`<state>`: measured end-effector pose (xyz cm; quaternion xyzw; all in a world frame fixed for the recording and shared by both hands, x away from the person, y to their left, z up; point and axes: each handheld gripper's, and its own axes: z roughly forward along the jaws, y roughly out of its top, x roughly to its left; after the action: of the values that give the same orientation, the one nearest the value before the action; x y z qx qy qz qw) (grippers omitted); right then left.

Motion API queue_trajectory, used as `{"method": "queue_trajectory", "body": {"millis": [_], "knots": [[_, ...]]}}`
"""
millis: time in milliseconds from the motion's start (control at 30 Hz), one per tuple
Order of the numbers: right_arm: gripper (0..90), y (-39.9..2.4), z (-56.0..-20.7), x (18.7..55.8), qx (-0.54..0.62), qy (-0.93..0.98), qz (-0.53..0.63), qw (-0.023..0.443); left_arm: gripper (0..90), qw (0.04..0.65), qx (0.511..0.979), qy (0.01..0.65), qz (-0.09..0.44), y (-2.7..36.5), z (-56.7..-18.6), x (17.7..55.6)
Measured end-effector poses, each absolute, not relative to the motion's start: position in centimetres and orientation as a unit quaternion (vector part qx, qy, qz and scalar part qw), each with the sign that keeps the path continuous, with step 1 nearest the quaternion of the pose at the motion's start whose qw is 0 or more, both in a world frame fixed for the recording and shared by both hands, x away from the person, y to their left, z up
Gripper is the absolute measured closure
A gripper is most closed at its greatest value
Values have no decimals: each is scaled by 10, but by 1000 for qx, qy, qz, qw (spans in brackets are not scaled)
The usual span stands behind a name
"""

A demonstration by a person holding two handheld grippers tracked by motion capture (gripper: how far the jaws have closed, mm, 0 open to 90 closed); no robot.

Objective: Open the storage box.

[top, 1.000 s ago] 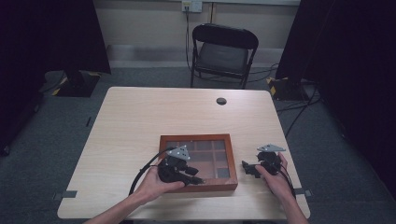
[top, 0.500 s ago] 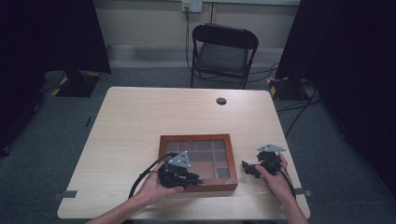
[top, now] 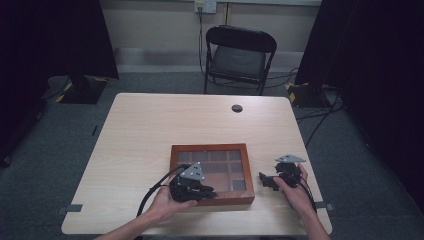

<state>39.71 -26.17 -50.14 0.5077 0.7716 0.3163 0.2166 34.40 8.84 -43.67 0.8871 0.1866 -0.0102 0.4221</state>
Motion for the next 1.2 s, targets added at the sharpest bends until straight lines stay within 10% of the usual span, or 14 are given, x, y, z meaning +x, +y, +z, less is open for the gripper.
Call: {"method": "queue_trajectory", "body": {"millis": [1200], "knots": [[0, -262, -501, 397, 508, 772, 316, 217, 811, 435, 876, 199, -61, 101, -421, 355]]}}
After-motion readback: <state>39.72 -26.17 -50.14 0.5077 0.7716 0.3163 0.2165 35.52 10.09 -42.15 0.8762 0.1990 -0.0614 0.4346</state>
